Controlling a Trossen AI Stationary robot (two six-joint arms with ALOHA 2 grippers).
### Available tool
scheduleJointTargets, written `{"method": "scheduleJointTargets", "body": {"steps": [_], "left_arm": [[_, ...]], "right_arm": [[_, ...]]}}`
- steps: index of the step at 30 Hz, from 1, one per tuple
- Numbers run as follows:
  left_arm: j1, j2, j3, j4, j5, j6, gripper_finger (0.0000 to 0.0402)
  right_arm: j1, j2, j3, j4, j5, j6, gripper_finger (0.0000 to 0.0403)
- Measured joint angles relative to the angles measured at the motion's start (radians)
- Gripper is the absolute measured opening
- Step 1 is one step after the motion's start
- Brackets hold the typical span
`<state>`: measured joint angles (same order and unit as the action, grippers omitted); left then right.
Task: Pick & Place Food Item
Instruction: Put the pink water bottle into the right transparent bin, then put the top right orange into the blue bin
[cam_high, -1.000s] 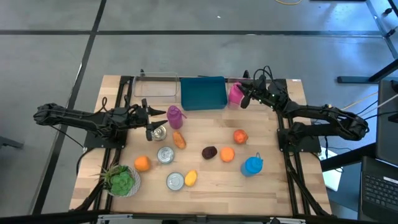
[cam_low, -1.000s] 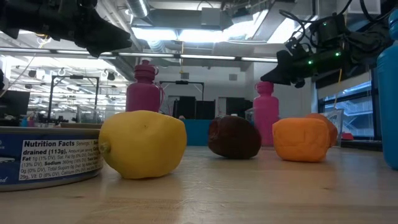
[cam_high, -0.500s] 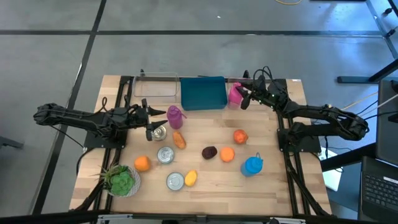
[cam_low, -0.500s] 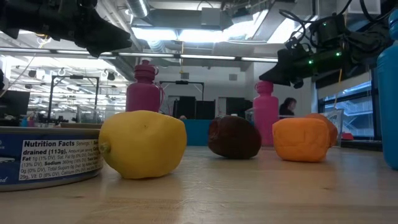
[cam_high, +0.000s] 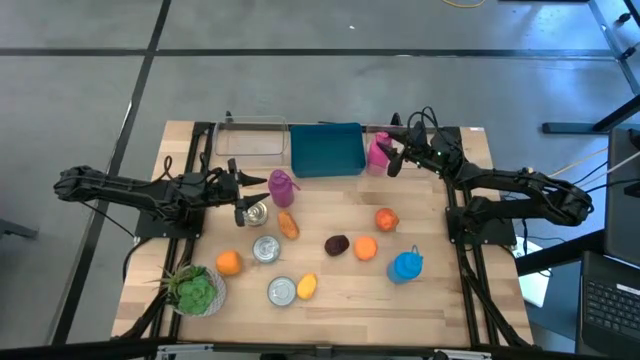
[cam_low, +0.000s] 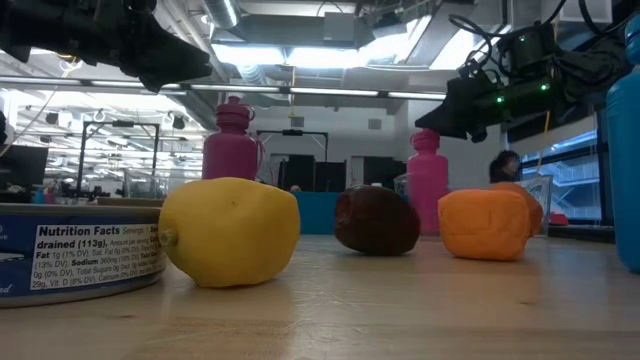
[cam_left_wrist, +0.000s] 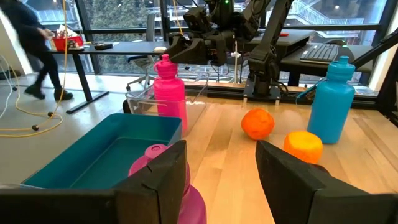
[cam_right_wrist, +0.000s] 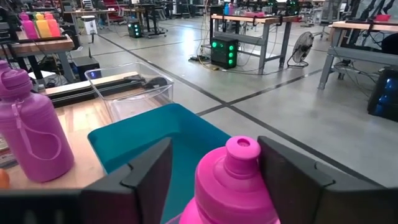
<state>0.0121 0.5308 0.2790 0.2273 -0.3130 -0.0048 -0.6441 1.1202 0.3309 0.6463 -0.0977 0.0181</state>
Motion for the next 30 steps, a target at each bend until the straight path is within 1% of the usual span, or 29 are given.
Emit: {"method": "scheduleJointTargets", "body": {"steps": [7,15,20,25,30], "left_arm": [[0.0,0.0,0.0,0.0,0.0,0.0,0.0187],[0.0,0.0,0.0,0.0,0.001,-0.001,0.0187],[0.0,0.0,0.0,0.0,0.001,-0.001,0.0186],[0.0,0.0,0.0,-0.001,0.001,-0.001,0.0185],[0.0,0.0,0.0,-0.002,0.001,-0.001,0.0185]], "right_arm": [[0.0,-0.01,0.013,-0.009,0.0,0.001,0.0235],[0.0,-0.013,0.074,-0.031,0.001,-0.032,0.0233],[-0.003,-0.016,0.105,-0.039,0.035,-0.07,0.0233],[-0.003,-0.059,0.145,-0.071,0.09,-0.116,0.0233],[-0.003,-0.145,0.205,-0.196,0.083,-0.157,0.0233]]}}
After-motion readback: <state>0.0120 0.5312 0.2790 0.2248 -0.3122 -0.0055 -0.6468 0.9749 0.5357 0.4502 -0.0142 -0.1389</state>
